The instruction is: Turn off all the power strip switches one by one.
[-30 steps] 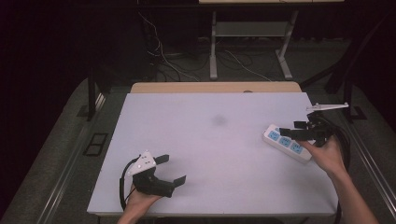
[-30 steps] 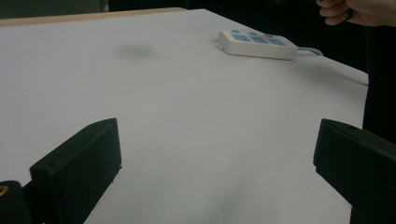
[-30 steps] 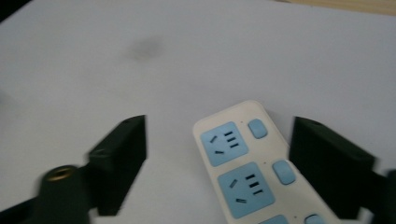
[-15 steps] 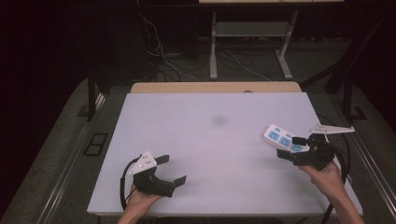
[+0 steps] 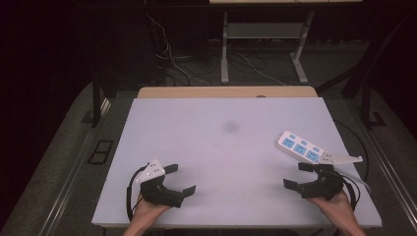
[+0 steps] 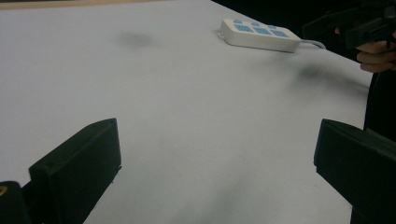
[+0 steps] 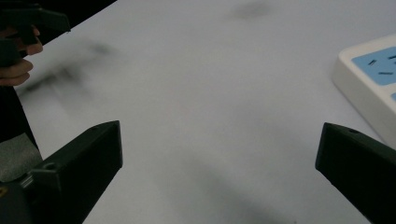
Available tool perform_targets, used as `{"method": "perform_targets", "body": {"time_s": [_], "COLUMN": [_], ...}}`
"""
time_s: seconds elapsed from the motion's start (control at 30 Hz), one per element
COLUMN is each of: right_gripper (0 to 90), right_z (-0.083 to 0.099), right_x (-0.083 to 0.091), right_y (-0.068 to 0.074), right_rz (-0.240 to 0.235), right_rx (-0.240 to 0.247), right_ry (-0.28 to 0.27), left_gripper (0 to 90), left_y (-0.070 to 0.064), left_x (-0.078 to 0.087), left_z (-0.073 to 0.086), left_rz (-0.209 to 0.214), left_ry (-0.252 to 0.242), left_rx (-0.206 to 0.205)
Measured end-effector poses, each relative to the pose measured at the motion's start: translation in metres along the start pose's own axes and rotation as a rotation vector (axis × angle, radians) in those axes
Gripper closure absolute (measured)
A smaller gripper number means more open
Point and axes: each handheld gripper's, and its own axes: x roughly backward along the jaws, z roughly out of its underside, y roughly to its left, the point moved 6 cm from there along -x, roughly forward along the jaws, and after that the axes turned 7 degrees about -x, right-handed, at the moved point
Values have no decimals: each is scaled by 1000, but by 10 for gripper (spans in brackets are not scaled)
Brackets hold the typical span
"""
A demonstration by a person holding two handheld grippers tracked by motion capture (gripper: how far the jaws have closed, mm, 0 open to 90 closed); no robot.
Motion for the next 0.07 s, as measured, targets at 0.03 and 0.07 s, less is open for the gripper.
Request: {"method": "perform_targets", "body": {"time_s": [0.03,0.07], "right_gripper": [5,5], "right_z": [2,4], "right_x": [-1,-2], "right_y": [1,1], "right_rz": [0,-2], "right_rx": [2,7], "right_ry": [2,6], "left_gripper": [0,0], "left_y": [1,1], "left_x": [0,0], "left_z": [0,0], "left_rz": [0,-2], "left_ry": [3,6], "left_rx": [-1,2]}}
